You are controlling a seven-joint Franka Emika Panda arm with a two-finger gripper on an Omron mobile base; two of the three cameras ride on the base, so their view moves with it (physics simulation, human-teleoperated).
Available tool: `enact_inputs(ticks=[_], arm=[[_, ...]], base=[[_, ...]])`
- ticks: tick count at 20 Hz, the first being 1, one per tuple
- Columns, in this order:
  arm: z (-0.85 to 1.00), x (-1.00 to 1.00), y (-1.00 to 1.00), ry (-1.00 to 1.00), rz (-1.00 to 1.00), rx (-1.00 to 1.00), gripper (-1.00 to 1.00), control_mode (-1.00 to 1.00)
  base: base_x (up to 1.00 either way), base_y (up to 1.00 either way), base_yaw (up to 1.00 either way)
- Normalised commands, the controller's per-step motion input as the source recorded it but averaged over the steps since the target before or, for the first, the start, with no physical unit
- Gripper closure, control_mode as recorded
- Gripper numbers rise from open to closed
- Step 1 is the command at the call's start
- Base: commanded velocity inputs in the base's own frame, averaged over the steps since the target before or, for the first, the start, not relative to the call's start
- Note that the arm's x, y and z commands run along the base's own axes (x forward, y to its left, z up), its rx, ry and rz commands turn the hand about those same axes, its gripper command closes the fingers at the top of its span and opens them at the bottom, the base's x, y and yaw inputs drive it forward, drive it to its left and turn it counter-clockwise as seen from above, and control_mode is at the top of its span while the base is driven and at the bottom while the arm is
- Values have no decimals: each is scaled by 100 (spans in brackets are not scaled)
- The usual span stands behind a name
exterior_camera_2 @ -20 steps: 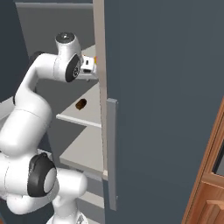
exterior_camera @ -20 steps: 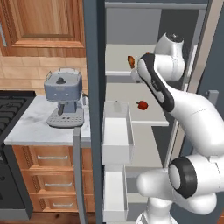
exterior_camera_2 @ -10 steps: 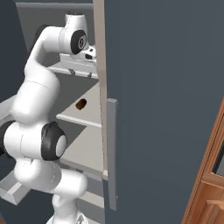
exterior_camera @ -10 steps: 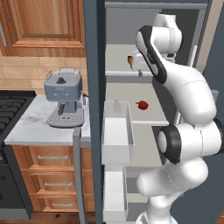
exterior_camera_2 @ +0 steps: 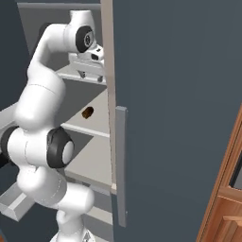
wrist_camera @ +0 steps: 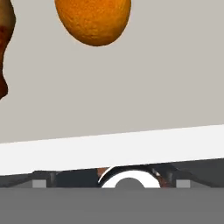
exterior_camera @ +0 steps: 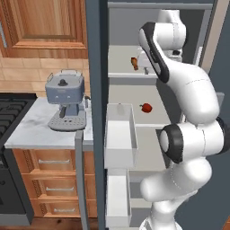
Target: Take the chicken drumstick and tangerine from the highest rack and move them to the second highest rack where the sweet potato and bell pepper are located, to maximize freezer space. Close the freezer door after rearranging.
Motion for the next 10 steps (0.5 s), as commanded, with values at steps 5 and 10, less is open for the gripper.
enact_inputs(ticks=[5, 10], arm=[[-37, 2, -8, -43, -8, -10, -100, -100], [-17, 12, 0, -27, 0, -3, -100, -100]], base=[[0, 0, 0], [0, 0, 0]])
